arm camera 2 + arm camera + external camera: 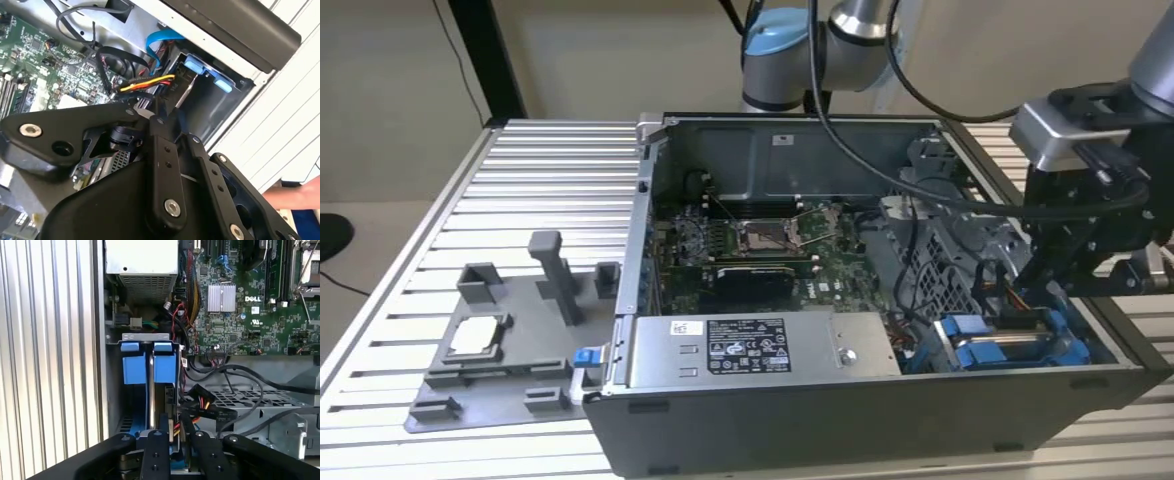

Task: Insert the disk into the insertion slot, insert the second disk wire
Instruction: 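Insert the second disk wire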

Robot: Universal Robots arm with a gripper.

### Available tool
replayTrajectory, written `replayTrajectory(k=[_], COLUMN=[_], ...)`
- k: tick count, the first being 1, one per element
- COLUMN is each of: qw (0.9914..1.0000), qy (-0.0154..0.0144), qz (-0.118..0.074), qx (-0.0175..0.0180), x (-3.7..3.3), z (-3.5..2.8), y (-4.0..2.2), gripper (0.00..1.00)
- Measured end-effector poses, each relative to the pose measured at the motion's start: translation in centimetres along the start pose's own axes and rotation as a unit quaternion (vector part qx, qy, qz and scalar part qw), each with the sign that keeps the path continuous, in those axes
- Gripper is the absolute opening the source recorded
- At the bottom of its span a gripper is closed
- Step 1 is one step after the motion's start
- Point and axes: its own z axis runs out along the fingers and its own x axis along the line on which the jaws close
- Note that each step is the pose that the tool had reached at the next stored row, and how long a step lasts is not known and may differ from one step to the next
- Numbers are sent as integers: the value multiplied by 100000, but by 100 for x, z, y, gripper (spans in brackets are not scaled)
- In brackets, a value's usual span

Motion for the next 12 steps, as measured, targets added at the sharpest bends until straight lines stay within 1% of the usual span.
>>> replayTrajectory(k=[2,4,5,12], qw=[100000,100000,100000,100000], qy=[8,5,12,6], qz=[63,68,67,70], qx=[-40,-107,-126,-131], x=[-2,-5,-5,-6], z=[-86,-138,-149,-156], y=[-2,-4,-5,-5], gripper=[100,100,100,100])
